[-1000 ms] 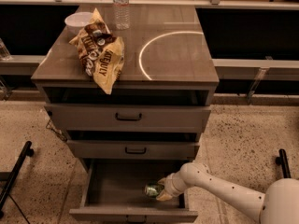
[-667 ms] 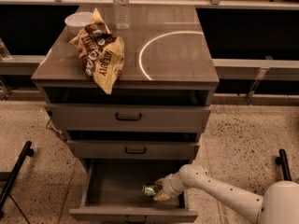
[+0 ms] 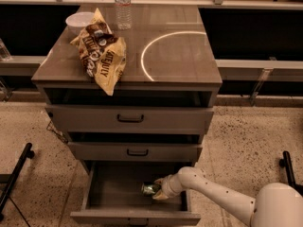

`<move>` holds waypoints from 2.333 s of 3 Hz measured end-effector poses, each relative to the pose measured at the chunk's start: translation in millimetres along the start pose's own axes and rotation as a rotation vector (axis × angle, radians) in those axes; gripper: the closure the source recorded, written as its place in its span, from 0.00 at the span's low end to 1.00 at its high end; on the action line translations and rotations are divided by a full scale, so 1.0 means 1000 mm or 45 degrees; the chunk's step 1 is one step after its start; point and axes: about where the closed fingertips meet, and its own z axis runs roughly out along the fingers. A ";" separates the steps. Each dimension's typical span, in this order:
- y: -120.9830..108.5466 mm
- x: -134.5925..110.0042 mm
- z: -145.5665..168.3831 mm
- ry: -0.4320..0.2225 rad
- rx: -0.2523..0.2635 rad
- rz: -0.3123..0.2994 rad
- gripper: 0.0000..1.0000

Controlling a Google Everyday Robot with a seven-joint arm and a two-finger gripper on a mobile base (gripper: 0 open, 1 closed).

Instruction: Place green can into bottom drawer

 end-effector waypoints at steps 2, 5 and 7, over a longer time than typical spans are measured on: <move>0.016 -0.007 0.026 0.009 -0.032 0.037 0.62; 0.016 -0.007 0.039 0.015 -0.029 0.126 0.00; 0.021 0.000 0.027 0.062 -0.056 0.168 0.00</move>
Offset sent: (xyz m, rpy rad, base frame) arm 0.0319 0.0103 -0.0372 -0.0058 -0.0604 0.0044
